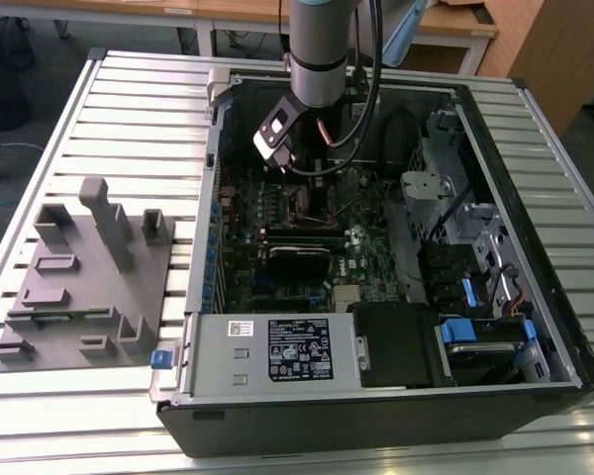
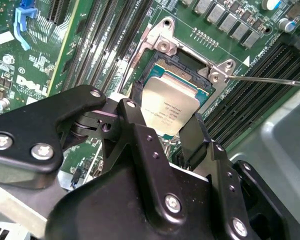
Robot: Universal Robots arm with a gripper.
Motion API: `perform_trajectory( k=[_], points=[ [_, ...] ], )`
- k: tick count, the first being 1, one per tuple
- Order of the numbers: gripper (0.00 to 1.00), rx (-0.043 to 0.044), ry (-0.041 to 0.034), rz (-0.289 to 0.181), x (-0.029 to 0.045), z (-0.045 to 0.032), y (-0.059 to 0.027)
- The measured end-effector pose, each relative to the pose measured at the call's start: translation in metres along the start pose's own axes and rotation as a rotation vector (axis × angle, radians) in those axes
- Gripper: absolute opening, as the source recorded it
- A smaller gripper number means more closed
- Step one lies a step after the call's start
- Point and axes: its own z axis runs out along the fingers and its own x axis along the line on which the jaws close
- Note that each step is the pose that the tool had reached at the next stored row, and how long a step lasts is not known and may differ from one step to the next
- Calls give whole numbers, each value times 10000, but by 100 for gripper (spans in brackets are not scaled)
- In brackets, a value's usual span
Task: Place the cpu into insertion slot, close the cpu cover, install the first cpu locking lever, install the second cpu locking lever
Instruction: 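Place the cpu into insertion slot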
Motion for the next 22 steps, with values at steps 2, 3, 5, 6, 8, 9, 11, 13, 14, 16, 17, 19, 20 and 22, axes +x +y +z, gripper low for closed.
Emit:
perform_trajectory(
  k=[2, 3, 5, 6, 8, 9, 11, 13, 14, 16, 17, 19, 20, 22],
  points=[
    [54, 1, -1, -2, 0, 21, -3],
    [54, 1, 0, -1, -1, 31, -4],
    [54, 1, 0, 0, -1, 43, -7],
    [54, 1, -1, -1, -1, 51, -8],
    [54, 1, 0, 0, -1, 65, -9],
    [54, 2, -1, 0, -1, 68, -10],
    [54, 3, -4, 0, -1, 68, -10],
    [54, 0, 0, 0, 0, 73, -10],
    [54, -1, 2, 1, 1, 77, -10],
    [54, 1, -2, 0, 4, 81, -11],
    [54, 2, -2, 0, 6, 84, -11],
    [54, 1, -1, 0, 9, 87, -11],
    [54, 0, 0, 0, 11, 90, -12],
    [54, -1, 2, 0, 14, 97, -13]
  ],
)
